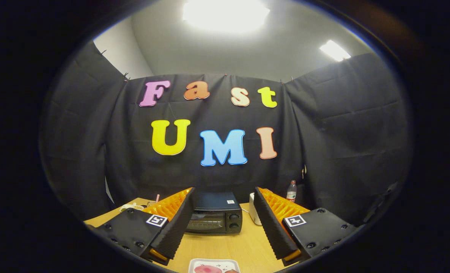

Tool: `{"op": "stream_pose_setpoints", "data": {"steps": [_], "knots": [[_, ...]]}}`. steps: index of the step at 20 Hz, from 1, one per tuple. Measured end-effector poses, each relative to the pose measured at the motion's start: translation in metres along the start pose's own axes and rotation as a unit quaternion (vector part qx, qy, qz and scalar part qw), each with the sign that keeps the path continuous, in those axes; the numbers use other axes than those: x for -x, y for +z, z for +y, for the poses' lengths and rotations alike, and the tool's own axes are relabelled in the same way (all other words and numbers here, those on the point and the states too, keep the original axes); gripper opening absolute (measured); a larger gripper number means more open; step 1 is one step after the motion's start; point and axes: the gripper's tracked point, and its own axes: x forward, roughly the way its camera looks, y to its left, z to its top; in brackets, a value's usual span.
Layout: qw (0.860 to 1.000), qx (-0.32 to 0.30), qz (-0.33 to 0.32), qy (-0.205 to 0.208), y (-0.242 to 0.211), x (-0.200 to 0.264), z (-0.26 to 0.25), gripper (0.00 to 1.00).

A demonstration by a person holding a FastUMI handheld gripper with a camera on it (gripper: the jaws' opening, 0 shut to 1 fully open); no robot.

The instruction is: Open the toaster oven, put the food inside, and close the toaster oven door.

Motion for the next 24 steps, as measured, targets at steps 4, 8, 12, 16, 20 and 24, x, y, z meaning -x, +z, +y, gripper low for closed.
{"op": "stream_pose_setpoints", "data": {"steps": [4,8,12,16,20,24], "knots": [[1.000,-0.009,0.007,0.013,-0.014,-0.043,0.026,0.96],[0.999,-0.007,0.024,0.029,-0.035,-0.079,0.048,0.96],[0.998,-0.006,0.048,0.046,-0.062,-0.113,0.068,0.96],[0.995,-0.009,0.077,0.059,-0.093,-0.143,0.083,0.96],[0.992,-0.009,0.108,0.068,-0.123,-0.173,0.094,0.96],[0.987,-0.014,0.142,0.070,-0.155,-0.190,0.102,0.96]]}}
